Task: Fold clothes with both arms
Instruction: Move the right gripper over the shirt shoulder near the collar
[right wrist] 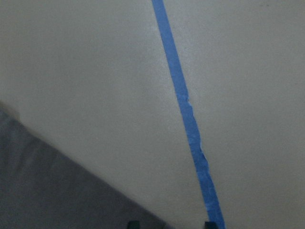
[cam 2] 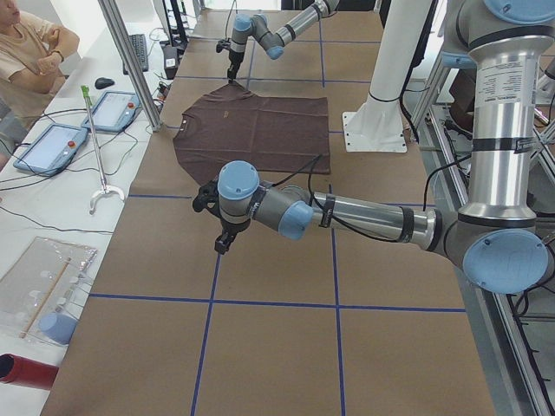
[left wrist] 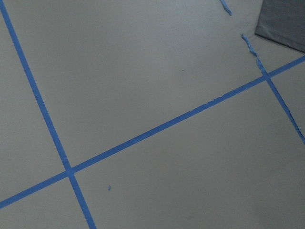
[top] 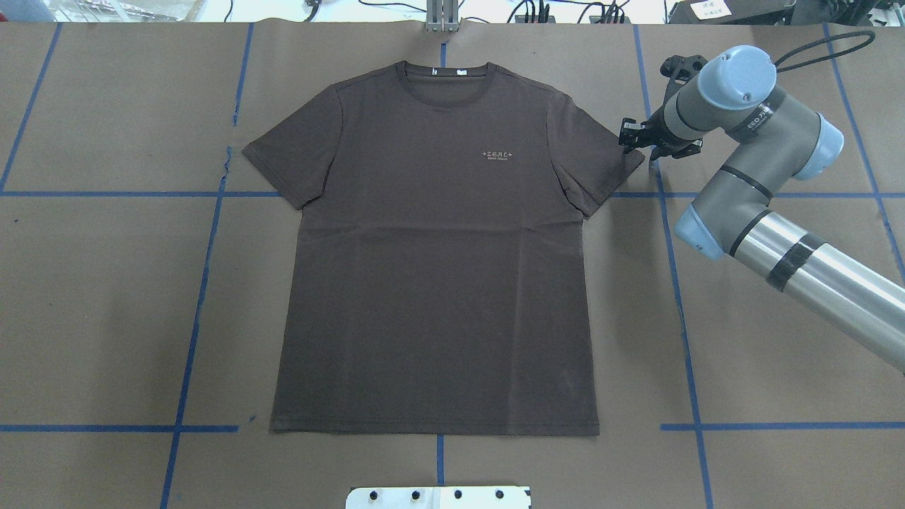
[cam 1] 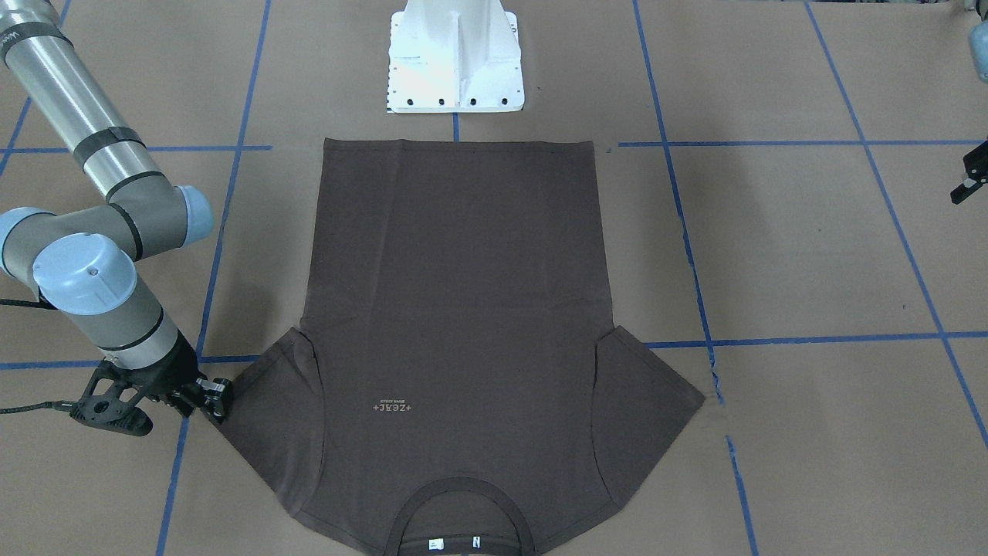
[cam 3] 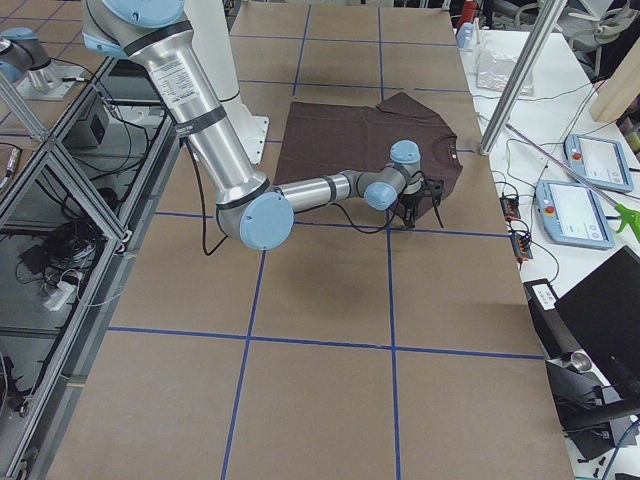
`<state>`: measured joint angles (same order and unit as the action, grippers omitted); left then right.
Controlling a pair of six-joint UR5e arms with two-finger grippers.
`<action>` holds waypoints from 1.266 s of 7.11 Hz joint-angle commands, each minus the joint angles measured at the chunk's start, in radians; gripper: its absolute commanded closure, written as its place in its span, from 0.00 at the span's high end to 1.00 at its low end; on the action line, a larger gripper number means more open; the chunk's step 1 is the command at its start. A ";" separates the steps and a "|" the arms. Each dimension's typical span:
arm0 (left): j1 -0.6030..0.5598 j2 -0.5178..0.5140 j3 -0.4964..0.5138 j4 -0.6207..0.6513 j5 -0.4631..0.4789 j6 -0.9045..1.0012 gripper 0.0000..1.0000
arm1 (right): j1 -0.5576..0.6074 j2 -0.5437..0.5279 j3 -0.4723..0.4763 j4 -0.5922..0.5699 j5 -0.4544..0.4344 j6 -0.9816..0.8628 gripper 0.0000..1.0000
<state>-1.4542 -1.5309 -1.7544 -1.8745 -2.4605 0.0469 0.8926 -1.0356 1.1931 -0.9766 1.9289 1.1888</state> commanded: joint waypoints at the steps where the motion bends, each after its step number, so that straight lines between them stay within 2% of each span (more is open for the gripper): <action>1: 0.000 0.000 -0.007 0.000 0.000 0.001 1.00 | -0.006 0.002 0.000 -0.002 -0.001 0.000 0.36; 2: 0.000 0.000 -0.010 0.000 0.000 -0.001 1.00 | -0.006 0.000 0.000 -0.002 0.002 0.000 0.00; 5: -0.002 0.000 -0.014 0.000 -0.002 -0.001 1.00 | -0.007 0.011 0.051 -0.016 0.018 0.002 0.00; 6: 0.000 0.002 -0.025 0.000 -0.008 -0.001 1.00 | -0.017 0.055 0.086 -0.072 0.016 0.012 0.00; 8: 0.000 0.000 -0.031 0.000 -0.008 0.001 1.00 | -0.060 0.167 0.076 -0.174 -0.008 0.098 0.00; 9: 0.000 0.000 -0.033 0.002 -0.008 -0.001 1.00 | -0.075 0.213 0.018 -0.172 -0.025 0.101 0.00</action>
<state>-1.4543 -1.5303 -1.7844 -1.8742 -2.4678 0.0471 0.8383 -0.8812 1.2560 -1.1284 1.9229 1.2690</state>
